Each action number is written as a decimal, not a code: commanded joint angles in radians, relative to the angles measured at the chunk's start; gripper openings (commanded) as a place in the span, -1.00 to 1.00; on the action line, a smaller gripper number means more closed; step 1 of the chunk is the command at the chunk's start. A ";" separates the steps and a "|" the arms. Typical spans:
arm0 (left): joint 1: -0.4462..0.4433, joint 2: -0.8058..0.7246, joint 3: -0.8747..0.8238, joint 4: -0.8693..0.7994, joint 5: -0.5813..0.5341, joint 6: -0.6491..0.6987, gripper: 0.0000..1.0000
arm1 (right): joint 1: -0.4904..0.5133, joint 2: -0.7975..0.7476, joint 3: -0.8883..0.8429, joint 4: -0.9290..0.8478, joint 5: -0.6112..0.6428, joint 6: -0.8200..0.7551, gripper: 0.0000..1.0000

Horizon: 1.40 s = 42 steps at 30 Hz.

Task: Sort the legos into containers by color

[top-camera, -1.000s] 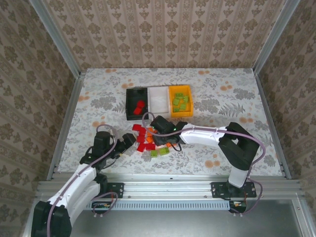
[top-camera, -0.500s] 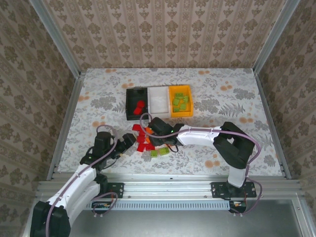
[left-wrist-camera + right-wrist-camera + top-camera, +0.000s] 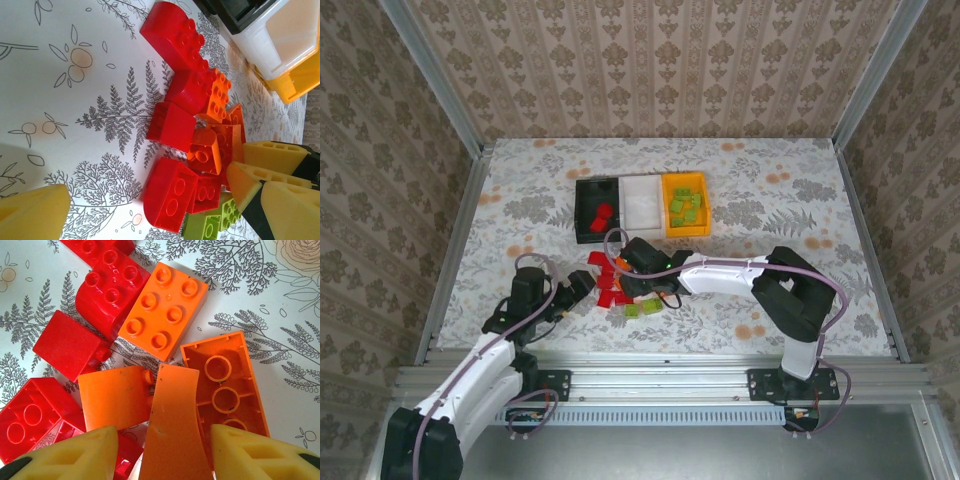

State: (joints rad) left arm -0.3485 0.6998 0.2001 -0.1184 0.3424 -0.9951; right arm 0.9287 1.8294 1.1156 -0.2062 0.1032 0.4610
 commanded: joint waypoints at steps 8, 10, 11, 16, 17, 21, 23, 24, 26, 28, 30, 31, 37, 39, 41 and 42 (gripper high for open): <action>-0.007 -0.008 -0.024 0.008 -0.008 -0.006 1.00 | 0.006 0.054 0.003 -0.022 0.058 -0.007 -0.19; -0.007 -0.011 -0.024 0.008 -0.008 -0.007 1.00 | 0.006 0.037 -0.004 -0.016 0.061 -0.008 -0.26; -0.007 -0.011 -0.024 0.008 -0.009 -0.008 1.00 | 0.007 0.028 -0.006 -0.013 0.061 -0.008 -0.28; -0.007 -0.007 -0.019 0.016 -0.013 -0.009 1.00 | 0.012 -0.042 0.000 -0.001 0.037 -0.008 -0.35; -0.007 -0.004 -0.016 0.014 -0.014 -0.008 0.99 | 0.012 -0.057 0.005 -0.004 0.036 -0.008 -0.35; -0.007 0.004 -0.007 0.015 -0.008 -0.007 1.00 | -0.006 -0.116 0.055 -0.027 0.078 -0.054 -0.36; -0.007 0.006 -0.008 0.019 -0.006 -0.007 1.00 | -0.040 -0.116 0.097 -0.035 0.098 -0.086 -0.36; -0.008 0.007 -0.008 0.020 -0.006 -0.007 1.00 | -0.066 -0.104 0.125 -0.041 0.098 -0.097 -0.36; -0.009 0.011 -0.005 0.020 -0.004 -0.007 1.00 | -0.115 -0.077 0.171 -0.036 0.078 -0.108 -0.37; -0.009 0.014 -0.002 0.016 0.000 -0.005 1.00 | -0.163 -0.036 0.222 -0.026 0.037 -0.108 -0.37; -0.010 0.015 0.002 0.008 0.001 -0.001 1.00 | -0.194 0.001 0.281 -0.034 0.004 -0.107 -0.37; -0.009 0.015 0.004 0.004 0.000 0.001 1.00 | -0.205 0.020 0.311 -0.034 -0.008 -0.109 -0.38; -0.010 0.024 0.007 0.005 -0.003 0.004 1.00 | -0.221 0.082 0.404 -0.091 -0.028 -0.093 -0.39; -0.010 0.027 0.007 0.006 0.000 0.006 1.00 | -0.215 0.051 0.355 -0.076 -0.035 -0.076 -0.39; -0.010 0.029 0.006 0.006 0.003 0.009 1.00 | -0.200 0.001 0.286 -0.069 -0.036 -0.048 -0.39; -0.011 0.030 0.005 0.008 0.005 0.009 1.00 | -0.189 -0.024 0.252 -0.065 -0.034 -0.040 -0.39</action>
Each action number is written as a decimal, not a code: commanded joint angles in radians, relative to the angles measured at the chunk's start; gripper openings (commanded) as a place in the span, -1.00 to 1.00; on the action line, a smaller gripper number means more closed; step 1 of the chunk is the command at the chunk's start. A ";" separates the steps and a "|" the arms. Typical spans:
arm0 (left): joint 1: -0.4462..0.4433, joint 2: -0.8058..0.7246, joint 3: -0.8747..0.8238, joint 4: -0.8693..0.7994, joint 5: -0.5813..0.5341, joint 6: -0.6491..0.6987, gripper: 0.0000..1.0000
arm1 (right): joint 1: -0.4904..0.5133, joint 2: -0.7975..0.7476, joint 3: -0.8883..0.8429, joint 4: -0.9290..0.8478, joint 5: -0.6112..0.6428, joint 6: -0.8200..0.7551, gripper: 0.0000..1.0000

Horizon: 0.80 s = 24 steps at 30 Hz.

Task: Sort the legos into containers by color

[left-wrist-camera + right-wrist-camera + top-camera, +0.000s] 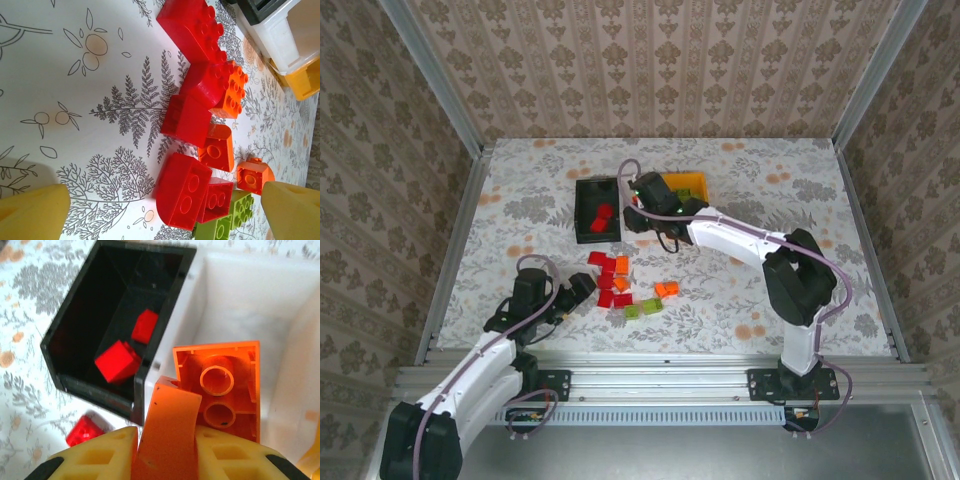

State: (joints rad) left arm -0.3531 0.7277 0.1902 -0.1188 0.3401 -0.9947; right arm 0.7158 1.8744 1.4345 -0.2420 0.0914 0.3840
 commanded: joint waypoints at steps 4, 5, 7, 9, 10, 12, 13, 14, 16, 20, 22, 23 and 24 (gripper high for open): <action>-0.006 0.008 0.007 0.022 0.011 0.007 1.00 | 0.080 -0.125 -0.194 -0.038 -0.020 0.075 -0.37; -0.008 0.010 0.003 0.029 0.010 0.006 1.00 | 0.088 -0.123 -0.219 -0.036 -0.028 0.087 -0.38; -0.008 0.019 0.001 0.040 0.011 0.004 1.00 | 0.097 -0.109 -0.253 -0.030 -0.026 0.098 -0.37; -0.009 0.030 0.001 0.050 0.014 0.002 1.00 | 0.098 -0.088 -0.269 -0.030 -0.031 0.105 -0.37; -0.009 0.034 0.002 0.054 0.016 0.001 1.00 | 0.098 -0.079 -0.274 -0.025 -0.032 0.105 -0.37; -0.011 0.040 0.003 0.056 0.016 -0.001 0.99 | 0.097 -0.057 -0.273 -0.018 -0.025 0.101 -0.36; -0.012 0.041 0.003 0.057 0.016 -0.002 0.99 | 0.098 -0.043 -0.265 -0.023 -0.021 0.096 -0.35; -0.014 0.039 0.003 0.056 0.014 -0.002 1.00 | 0.098 -0.032 -0.256 -0.027 -0.019 0.091 -0.31; -0.015 0.038 0.003 0.053 0.014 -0.004 1.00 | 0.097 -0.024 -0.241 -0.037 -0.020 0.087 -0.15; -0.018 0.029 0.005 0.041 0.011 -0.005 1.00 | 0.098 -0.056 -0.229 -0.056 -0.021 0.084 0.13; -0.021 0.025 0.004 0.038 0.007 -0.007 1.00 | 0.098 -0.081 -0.234 -0.063 -0.017 0.084 0.14; -0.021 0.024 0.003 0.038 0.005 -0.006 1.00 | 0.098 -0.095 -0.240 -0.063 -0.016 0.086 0.14; -0.021 0.024 0.003 0.038 0.004 -0.007 1.00 | 0.098 -0.107 -0.245 -0.061 -0.016 0.088 0.13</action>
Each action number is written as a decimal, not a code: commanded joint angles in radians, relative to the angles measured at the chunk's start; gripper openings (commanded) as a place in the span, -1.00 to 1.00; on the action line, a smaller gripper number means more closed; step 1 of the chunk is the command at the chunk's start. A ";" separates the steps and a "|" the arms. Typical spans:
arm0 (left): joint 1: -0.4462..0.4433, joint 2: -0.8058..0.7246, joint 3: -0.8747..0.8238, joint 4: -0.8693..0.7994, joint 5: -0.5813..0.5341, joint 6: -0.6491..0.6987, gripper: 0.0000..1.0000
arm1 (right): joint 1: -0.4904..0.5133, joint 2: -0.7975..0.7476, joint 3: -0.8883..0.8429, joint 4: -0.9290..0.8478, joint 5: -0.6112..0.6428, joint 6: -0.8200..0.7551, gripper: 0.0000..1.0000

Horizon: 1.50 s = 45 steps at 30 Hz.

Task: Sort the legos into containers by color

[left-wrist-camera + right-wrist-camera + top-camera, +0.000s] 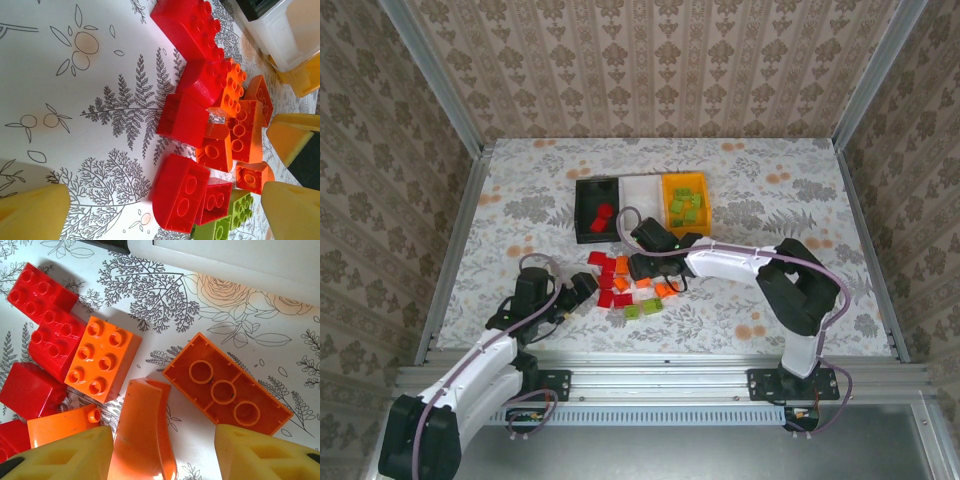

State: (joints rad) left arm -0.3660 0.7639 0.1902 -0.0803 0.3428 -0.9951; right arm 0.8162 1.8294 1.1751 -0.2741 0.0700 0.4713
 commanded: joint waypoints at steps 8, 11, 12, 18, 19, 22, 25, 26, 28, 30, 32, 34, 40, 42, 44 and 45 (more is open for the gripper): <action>-0.014 0.000 0.003 0.011 0.001 -0.007 1.00 | 0.033 -0.074 0.006 -0.059 0.020 0.002 -0.10; -0.016 -0.001 0.002 0.011 0.001 -0.007 0.99 | 0.054 -0.049 0.017 -0.068 0.005 0.009 -0.03; -0.017 -0.002 0.002 0.011 0.001 -0.007 1.00 | 0.059 -0.038 0.019 -0.071 0.008 0.010 -0.02; -0.017 -0.010 -0.001 0.004 -0.002 -0.007 1.00 | 0.067 0.021 0.028 -0.060 0.020 0.014 -0.01; -0.017 -0.011 -0.001 0.002 -0.001 -0.007 1.00 | 0.068 0.032 0.032 -0.061 0.026 0.011 -0.01; -0.017 -0.011 0.004 -0.004 0.002 -0.005 0.99 | 0.071 0.052 0.039 -0.067 0.048 0.001 -0.05; -0.017 -0.012 0.015 -0.019 -0.001 0.003 1.00 | 0.075 0.063 0.045 -0.073 0.060 -0.009 -0.12; -0.017 -0.009 0.018 -0.021 -0.001 0.005 1.00 | 0.075 0.066 0.046 -0.075 0.064 -0.013 -0.13; -0.017 -0.008 0.021 -0.021 -0.004 0.006 1.00 | 0.075 0.075 0.052 -0.081 0.079 -0.020 -0.17; -0.017 -0.004 0.020 -0.018 -0.005 0.007 0.99 | 0.078 0.079 0.051 -0.079 0.093 -0.026 -0.24; -0.018 0.001 0.016 -0.011 -0.005 0.006 1.00 | 0.078 0.076 0.049 -0.078 0.110 -0.030 -0.36; -0.018 0.003 0.010 -0.007 -0.005 0.004 1.00 | 0.087 0.047 0.041 -0.073 0.118 -0.036 -0.41; -0.019 0.000 0.002 0.002 -0.011 0.002 1.00 | 0.094 -0.088 0.064 -0.098 0.109 -0.054 -0.42; -0.019 -0.001 -0.004 0.009 -0.013 0.000 1.00 | 0.080 -0.112 0.090 -0.113 0.129 -0.082 -0.41; -0.019 -0.002 -0.013 0.019 -0.013 -0.005 1.00 | 0.042 -0.099 0.135 -0.123 0.147 -0.112 -0.41; -0.019 -0.004 -0.017 0.024 -0.011 -0.007 1.00 | 0.018 -0.081 0.157 -0.124 0.149 -0.122 -0.41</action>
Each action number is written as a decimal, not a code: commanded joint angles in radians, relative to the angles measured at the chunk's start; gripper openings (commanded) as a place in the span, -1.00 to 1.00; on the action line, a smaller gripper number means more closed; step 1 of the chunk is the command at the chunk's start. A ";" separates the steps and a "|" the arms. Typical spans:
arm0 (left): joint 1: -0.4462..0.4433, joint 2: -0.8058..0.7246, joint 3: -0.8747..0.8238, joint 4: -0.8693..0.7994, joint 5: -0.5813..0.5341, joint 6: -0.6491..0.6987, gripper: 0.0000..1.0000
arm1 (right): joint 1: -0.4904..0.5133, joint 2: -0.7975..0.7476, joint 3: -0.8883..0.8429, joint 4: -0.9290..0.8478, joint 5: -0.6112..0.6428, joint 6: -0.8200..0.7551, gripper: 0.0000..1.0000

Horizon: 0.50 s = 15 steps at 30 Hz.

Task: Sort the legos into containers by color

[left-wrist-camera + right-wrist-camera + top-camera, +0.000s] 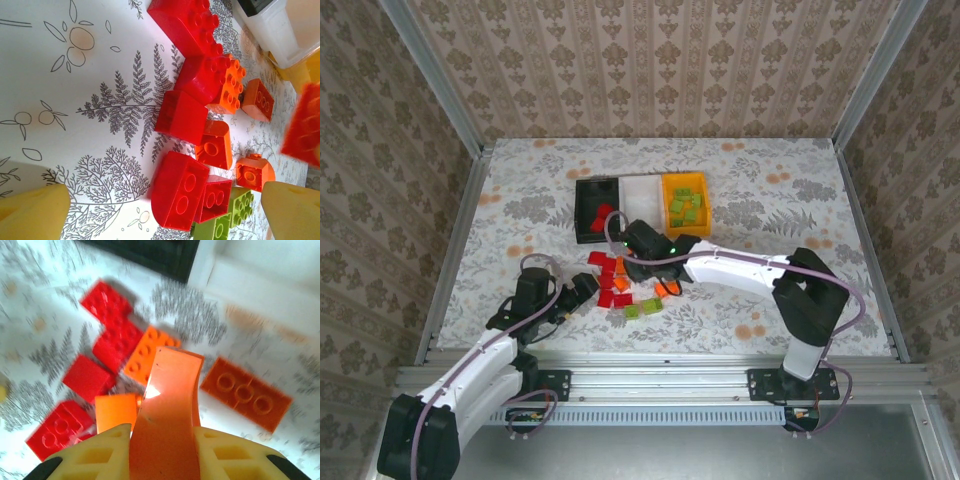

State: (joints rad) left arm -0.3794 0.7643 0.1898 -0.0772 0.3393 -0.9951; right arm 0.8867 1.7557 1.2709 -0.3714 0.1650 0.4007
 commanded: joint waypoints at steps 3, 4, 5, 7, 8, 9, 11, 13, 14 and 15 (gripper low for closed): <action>-0.006 -0.009 -0.021 0.022 -0.004 -0.006 0.99 | -0.132 0.092 0.156 -0.018 0.047 -0.073 -0.41; -0.006 -0.014 -0.016 0.008 -0.003 0.004 1.00 | -0.142 0.136 0.207 -0.032 0.071 -0.092 -0.41; -0.006 -0.021 -0.007 -0.019 -0.005 0.015 1.00 | -0.148 0.177 0.259 -0.043 0.088 -0.116 -0.41; -0.004 -0.040 0.005 -0.063 -0.013 0.037 1.00 | -0.168 0.251 0.355 -0.066 0.079 -0.132 -0.41; -0.004 -0.049 0.005 -0.071 -0.018 0.042 0.99 | -0.181 0.289 0.402 -0.073 0.061 -0.133 -0.41; -0.003 -0.056 0.004 -0.073 -0.021 0.042 0.99 | -0.193 0.321 0.444 -0.081 0.051 -0.134 -0.41; -0.001 -0.065 -0.002 -0.068 -0.028 0.038 0.99 | -0.215 0.400 0.539 -0.114 0.036 -0.141 -0.41; -0.001 -0.060 -0.006 -0.059 -0.031 0.036 1.00 | -0.231 0.461 0.609 -0.138 0.024 -0.143 -0.41; -0.001 -0.054 -0.007 -0.054 -0.031 0.037 1.00 | -0.237 0.488 0.646 -0.154 0.015 -0.143 -0.40; -0.001 -0.048 -0.006 -0.050 -0.031 0.039 1.00 | -0.242 0.509 0.672 -0.159 0.012 -0.144 -0.39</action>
State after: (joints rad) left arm -0.3790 0.7124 0.1879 -0.1207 0.3260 -0.9833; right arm 0.6575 2.2154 1.8599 -0.4522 0.1982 0.2825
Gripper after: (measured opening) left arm 0.997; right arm 0.305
